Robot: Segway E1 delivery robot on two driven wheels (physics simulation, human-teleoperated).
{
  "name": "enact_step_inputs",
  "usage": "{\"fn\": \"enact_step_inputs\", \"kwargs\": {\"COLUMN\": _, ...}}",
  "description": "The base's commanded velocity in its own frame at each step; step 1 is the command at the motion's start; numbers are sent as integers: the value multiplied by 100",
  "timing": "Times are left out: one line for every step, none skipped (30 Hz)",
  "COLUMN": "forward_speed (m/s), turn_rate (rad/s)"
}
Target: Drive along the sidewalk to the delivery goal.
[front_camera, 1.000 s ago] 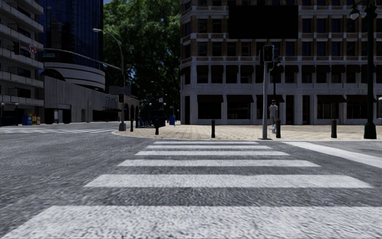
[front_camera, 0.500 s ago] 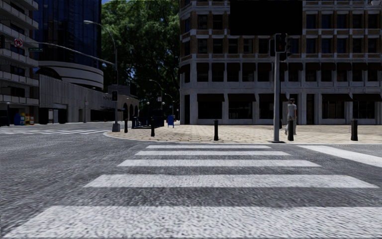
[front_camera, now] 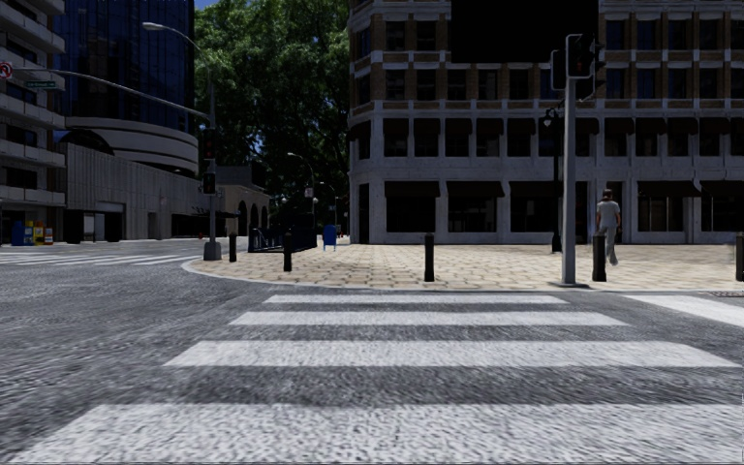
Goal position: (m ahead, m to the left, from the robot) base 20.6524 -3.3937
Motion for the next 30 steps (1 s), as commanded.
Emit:
{"fn": "enact_step_inputs", "kwargs": {"forward_speed": 200, "turn_rate": 0}}
{"fn": "enact_step_inputs", "kwargs": {"forward_speed": 200, "turn_rate": 0}}
{"fn": "enact_step_inputs", "kwargs": {"forward_speed": 200, "turn_rate": 0}}
{"fn": "enact_step_inputs", "kwargs": {"forward_speed": 200, "turn_rate": 0}}
{"fn": "enact_step_inputs", "kwargs": {"forward_speed": 200, "turn_rate": 0}}
{"fn": "enact_step_inputs", "kwargs": {"forward_speed": 200, "turn_rate": 0}}
{"fn": "enact_step_inputs", "kwargs": {"forward_speed": 200, "turn_rate": 0}}
{"fn": "enact_step_inputs", "kwargs": {"forward_speed": 200, "turn_rate": 0}}
{"fn": "enact_step_inputs", "kwargs": {"forward_speed": 200, "turn_rate": 0}}
{"fn": "enact_step_inputs", "kwargs": {"forward_speed": 200, "turn_rate": 0}}
{"fn": "enact_step_inputs", "kwargs": {"forward_speed": 200, "turn_rate": 0}}
{"fn": "enact_step_inputs", "kwargs": {"forward_speed": 200, "turn_rate": 0}}
{"fn": "enact_step_inputs", "kwargs": {"forward_speed": 200, "turn_rate": 0}}
{"fn": "enact_step_inputs", "kwargs": {"forward_speed": 200, "turn_rate": 0}}
{"fn": "enact_step_inputs", "kwargs": {"forward_speed": 200, "turn_rate": 0}}
{"fn": "enact_step_inputs", "kwargs": {"forward_speed": 200, "turn_rate": 0}}
{"fn": "enact_step_inputs", "kwargs": {"forward_speed": 200, "turn_rate": 0}}
{"fn": "enact_step_inputs", "kwargs": {"forward_speed": 200, "turn_rate": 0}}
{"fn": "enact_step_inputs", "kwargs": {"forward_speed": 200, "turn_rate": 0}}
{"fn": "enact_step_inputs", "kwargs": {"forward_speed": 200, "turn_rate": 0}}
{"fn": "enact_step_inputs", "kwargs": {"forward_speed": 200, "turn_rate": 0}}
{"fn": "enact_step_inputs", "kwargs": {"forward_speed": 200, "turn_rate": 0}}
{"fn": "enact_step_inputs", "kwargs": {"forward_speed": 200, "turn_rate": 0}}
{"fn": "enact_step_inputs", "kwargs": {"forward_speed": 200, "turn_rate": 0}}
{"fn": "enact_step_inputs", "kwargs": {"forward_speed": 200, "turn_rate": 0}}
{"fn": "enact_step_inputs", "kwargs": {"forward_speed": 200, "turn_rate": 0}}
{"fn": "enact_step_inputs", "kwargs": {"forward_speed": 200, "turn_rate": 0}}
{"fn": "enact_step_inputs", "kwargs": {"forward_speed": 200, "turn_rate": 0}}
{"fn": "enact_step_inputs", "kwargs": {"forward_speed": 200, "turn_rate": 0}}
{"fn": "enact_step_inputs", "kwargs": {"forward_speed": 200, "turn_rate": 0}}
